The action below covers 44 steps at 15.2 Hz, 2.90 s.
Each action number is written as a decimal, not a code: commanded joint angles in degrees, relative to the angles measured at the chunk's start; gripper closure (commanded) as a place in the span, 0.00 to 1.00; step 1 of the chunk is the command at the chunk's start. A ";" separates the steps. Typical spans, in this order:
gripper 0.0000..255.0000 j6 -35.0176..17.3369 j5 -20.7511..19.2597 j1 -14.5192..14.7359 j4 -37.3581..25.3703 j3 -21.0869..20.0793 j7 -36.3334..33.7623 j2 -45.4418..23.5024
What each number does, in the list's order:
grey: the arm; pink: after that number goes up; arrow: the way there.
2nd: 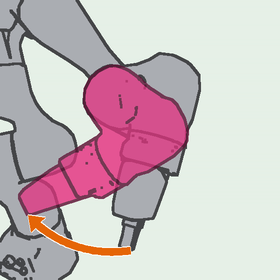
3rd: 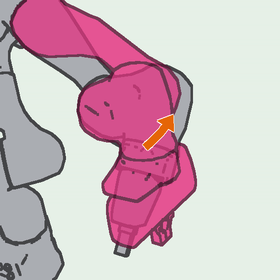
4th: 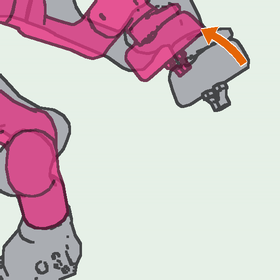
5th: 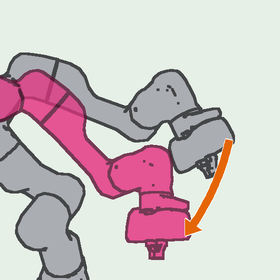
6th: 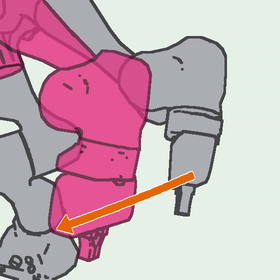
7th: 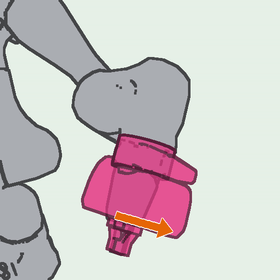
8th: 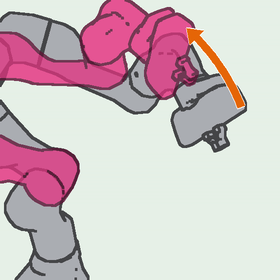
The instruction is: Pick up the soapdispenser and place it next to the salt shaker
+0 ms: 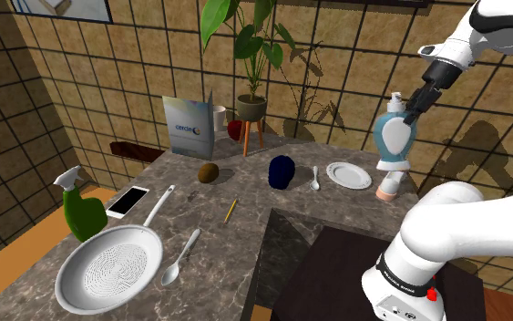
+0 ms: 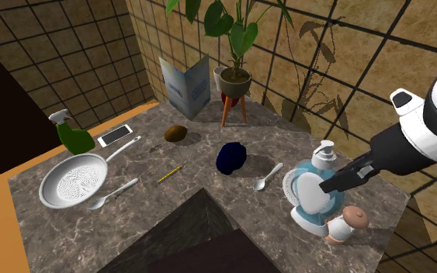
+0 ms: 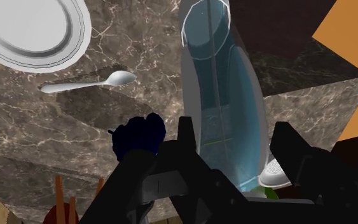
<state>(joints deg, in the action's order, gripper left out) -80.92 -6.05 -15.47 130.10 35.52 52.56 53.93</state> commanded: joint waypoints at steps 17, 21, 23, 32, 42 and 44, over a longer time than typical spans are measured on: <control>1.00 -11.02 -4.72 -2.96 14.41 4.55 2.70 3.07; 1.00 -13.65 -5.92 -3.50 17.22 5.95 3.37 3.16; 1.00 -15.00 -6.54 -3.75 18.57 6.70 3.72 3.11; 1.00 -21.45 -9.49 -4.60 24.17 10.56 5.38 2.06; 1.00 -29.17 -12.81 -4.73 29.17 15.64 7.35 -0.81; 1.00 -29.16 -12.82 -4.73 29.17 15.64 7.35 -0.81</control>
<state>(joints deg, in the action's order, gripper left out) -109.84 -18.78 -20.25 159.22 50.99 59.83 53.26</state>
